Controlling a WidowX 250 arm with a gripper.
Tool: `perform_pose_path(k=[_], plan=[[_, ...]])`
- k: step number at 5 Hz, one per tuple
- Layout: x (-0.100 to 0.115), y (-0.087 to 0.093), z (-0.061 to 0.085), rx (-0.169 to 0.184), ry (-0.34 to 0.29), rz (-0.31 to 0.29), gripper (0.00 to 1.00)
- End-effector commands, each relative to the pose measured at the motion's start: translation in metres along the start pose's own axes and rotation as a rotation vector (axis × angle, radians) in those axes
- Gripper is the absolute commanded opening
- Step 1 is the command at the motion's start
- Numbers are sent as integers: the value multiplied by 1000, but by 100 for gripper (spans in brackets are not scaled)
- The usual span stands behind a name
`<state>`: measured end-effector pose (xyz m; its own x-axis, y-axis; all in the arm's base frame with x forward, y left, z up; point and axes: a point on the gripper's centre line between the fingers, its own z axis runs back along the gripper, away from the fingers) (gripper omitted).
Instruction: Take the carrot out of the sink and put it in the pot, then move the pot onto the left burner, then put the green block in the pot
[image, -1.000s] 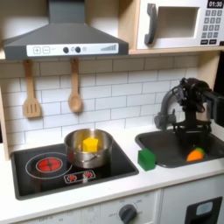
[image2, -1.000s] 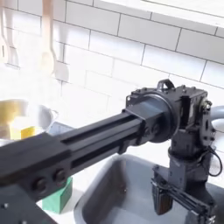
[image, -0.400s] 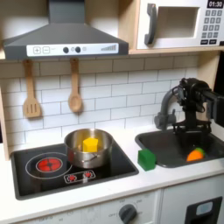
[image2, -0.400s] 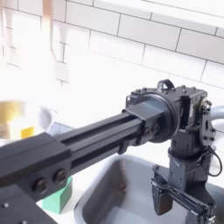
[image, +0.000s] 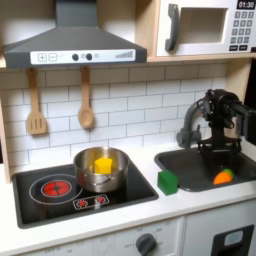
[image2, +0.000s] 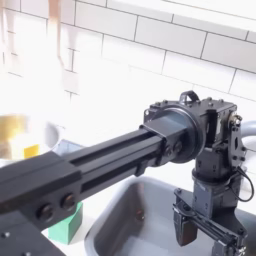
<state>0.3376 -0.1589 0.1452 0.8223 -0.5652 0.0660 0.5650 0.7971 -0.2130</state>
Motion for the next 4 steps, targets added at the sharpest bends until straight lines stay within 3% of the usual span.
perform_pose_path(k=[1, 2, 3, 4], plan=[[-5, 22, -16, -6, 52, -141, 100], [-10, 37, -37, -20, 140, -306, 100], [-5, 32, -36, -23, 108, -392, 100], [-1, 30, -31, -43, 73, -424, 100]])
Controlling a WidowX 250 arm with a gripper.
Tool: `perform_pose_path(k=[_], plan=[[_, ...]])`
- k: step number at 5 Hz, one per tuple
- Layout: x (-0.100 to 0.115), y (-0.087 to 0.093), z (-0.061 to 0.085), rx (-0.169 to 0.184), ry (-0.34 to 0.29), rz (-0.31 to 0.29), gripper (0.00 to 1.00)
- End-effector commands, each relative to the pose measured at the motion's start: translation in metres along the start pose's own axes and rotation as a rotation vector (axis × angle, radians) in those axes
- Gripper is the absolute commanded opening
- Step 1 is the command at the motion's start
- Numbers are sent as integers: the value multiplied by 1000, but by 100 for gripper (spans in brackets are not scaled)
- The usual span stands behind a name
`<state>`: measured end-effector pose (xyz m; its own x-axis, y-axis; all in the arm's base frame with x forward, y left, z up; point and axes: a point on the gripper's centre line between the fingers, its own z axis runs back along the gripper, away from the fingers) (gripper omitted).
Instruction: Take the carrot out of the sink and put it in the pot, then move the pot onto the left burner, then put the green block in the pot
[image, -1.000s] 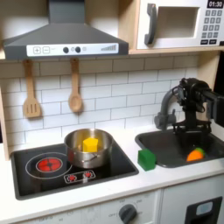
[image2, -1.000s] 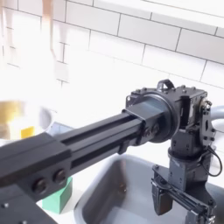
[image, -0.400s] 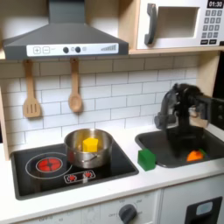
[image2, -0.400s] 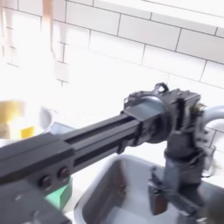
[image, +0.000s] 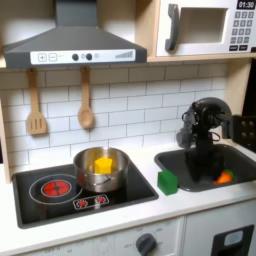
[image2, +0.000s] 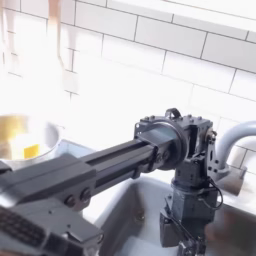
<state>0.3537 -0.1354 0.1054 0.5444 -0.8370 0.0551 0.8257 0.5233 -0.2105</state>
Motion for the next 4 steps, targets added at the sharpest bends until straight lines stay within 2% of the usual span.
perform_pose_path(k=[1, 2, 3, 4], plan=[[5, -14, 4, -19, -24, -64, 100], [11, -24, 8, -33, -36, -67, 100], [15, -38, 22, -29, -73, -68, 100], [19, -42, 20, -20, -80, -39, 100]])
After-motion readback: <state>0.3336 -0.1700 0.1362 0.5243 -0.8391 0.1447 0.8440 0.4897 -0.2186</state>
